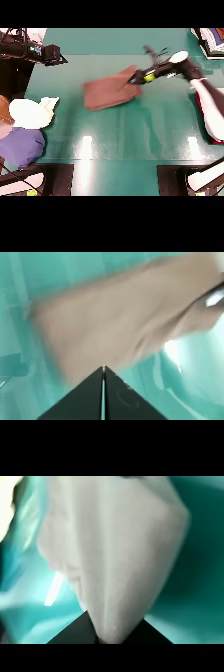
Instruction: Fold the shirts.
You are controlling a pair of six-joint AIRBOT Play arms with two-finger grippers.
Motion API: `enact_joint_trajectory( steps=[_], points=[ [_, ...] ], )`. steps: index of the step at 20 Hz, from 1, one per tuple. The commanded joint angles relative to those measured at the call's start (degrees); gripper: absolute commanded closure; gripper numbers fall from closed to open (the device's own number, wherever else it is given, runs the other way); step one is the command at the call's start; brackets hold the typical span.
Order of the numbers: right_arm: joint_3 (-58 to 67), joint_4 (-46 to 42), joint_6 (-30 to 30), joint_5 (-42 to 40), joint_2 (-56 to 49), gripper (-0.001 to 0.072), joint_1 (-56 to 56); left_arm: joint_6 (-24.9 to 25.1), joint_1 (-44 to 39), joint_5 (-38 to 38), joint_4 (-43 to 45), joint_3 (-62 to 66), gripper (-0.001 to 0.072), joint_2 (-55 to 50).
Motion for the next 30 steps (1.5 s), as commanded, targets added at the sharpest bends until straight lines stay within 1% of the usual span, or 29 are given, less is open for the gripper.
enact_joint_trajectory(
  steps=[1, 3, 6, 8, 11, 13, 15, 17, 20, 22, 25, 30],
  points=[
    [0.3, -9.5, 2.8, 0.2, 8.3, 0.0689, -12.8, 0.0, -2.8, 1.7, -0.8, 0.0, 0.0683, 0.0],
    [0.3, -11.1, 3.3, 0.2, 11.8, 0.0689, -21.7, 0.0, -6.3, 4.8, -0.5, 0.0, 0.0683, 0.0],
    [0.3, -10.9, 3.3, 0.2, 14.2, 0.0689, -34.6, 0.0, -10.7, 10.1, -0.5, 0.0, 0.0682, 0.0],
    [0.3, -10.8, 3.3, 0.3, 14.1, 0.0689, -41.5, 0.0, -13.0, 12.2, -0.4, 0.0, 0.0682, 0.0],
    [0.3, -10.4, 3.6, -1.0, 14.0, 0.0689, -48.5, 0.0, -15.1, 13.4, -0.4, 0.0, 0.0682, 0.0],
    [0.3, -9.9, 3.8, -2.2, 14.0, 0.0689, -51.1, 0.0, -15.2, 13.4, -0.4, 0.0, 0.0682, -0.2],
    [1.1, -6.1, 3.7, -3.5, 14.0, 0.0689, -52.7, 0.0, -15.2, 13.4, -0.2, 0.0, 0.0682, -0.2],
    [4.8, -4.1, 3.7, -3.2, 14.0, 0.0689, -53.6, 0.0, -15.2, 13.4, -0.2, 0.0, 0.0682, -0.2],
    [12.4, -4.5, 3.7, 3.3, 14.0, 0.0689, -53.6, 0.0, -15.2, 13.2, 0.5, 0.0, 0.0682, -0.2],
    [15.3, -4.7, 3.9, 7.2, 14.3, 0.0689, -53.7, 0.0, -15.2, 13.2, 1.4, 0.0, 0.0682, -0.2],
    [12.5, -8.2, 4.9, 8.8, 18.0, 0.0689, -54.7, 0.0, -15.2, 12.6, 2.4, 0.0, 0.0682, -0.2],
    [-3.2, -15.4, 4.9, 10.9, 28.1, 0.0689, -59.4, 0.0, -15.2, 12.5, 3.8, 0.0, 0.0682, -0.2]
  ],
)
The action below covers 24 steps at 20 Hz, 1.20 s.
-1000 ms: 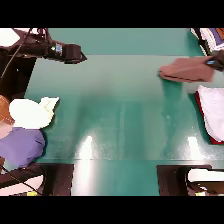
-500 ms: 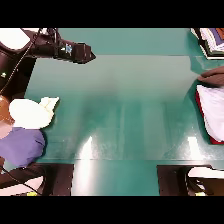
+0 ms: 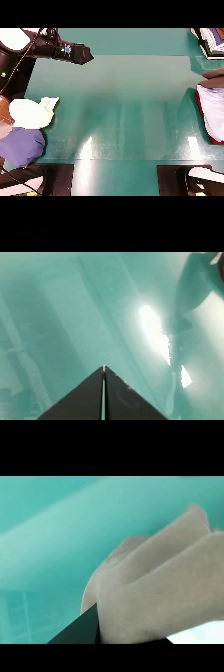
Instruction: Fold the shirts.
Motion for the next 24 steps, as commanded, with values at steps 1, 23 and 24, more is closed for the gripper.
enact_joint_trajectory(
  steps=[1, 23, 24],
  points=[
    [-10.9, -7.6, 0.2, 2.4, 7.2, 0.0688, -3.8, 0.1, 0.0, -0.1, 1.0, 0.0, 0.0682, 0.0],
    [-30.8, -1.7, 0.6, 2.7, 18.1, 0.0245, 12.3, 2.6, 0.0, -1.6, 0.9, 0.0, 0.0682, 0.0],
    [-29.9, -1.7, 0.6, 2.3, 18.1, 0.0254, 16.8, 2.6, 0.0, -1.1, 0.9, 0.0, 0.0681, 0.0]
  ],
)
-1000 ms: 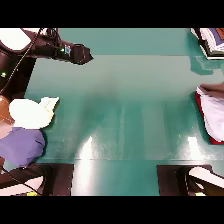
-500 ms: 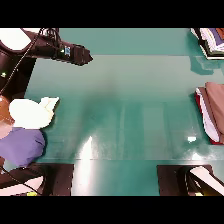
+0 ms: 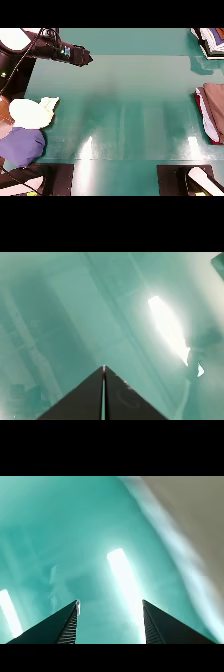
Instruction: Fold the shirts.
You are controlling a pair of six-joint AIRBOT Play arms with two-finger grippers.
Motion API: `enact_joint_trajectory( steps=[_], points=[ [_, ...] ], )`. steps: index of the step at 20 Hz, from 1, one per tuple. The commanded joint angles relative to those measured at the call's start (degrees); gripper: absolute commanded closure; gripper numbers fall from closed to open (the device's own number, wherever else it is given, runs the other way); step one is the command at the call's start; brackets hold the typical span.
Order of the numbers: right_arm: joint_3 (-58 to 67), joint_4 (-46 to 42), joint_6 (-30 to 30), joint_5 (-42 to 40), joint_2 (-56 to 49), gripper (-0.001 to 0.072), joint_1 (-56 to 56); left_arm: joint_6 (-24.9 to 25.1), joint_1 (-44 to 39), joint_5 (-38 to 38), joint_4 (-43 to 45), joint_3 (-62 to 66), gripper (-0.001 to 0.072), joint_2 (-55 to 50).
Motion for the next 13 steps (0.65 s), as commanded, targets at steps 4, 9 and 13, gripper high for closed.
enact_joint_trajectory(
  steps=[4, 9, 13],
  points=[
    [4.8, 4.0, -0.1, -4.4, 0.0, 0.0334, 26.0, 0.0, 0.0, 2.7, -0.1, 0.0, 0.0681, 0.0],
    [7.5, 4.0, -2.9, -6.3, 0.0, 0.0688, 34.8, 0.0, 0.0, 4.7, -0.2, 0.0, 0.0682, 0.0],
    [7.3, 4.1, -2.8, -5.4, 0.0, 0.0688, 35.4, 0.0, 0.0, 5.0, -0.2, 0.0, 0.0682, 0.0]
  ],
)
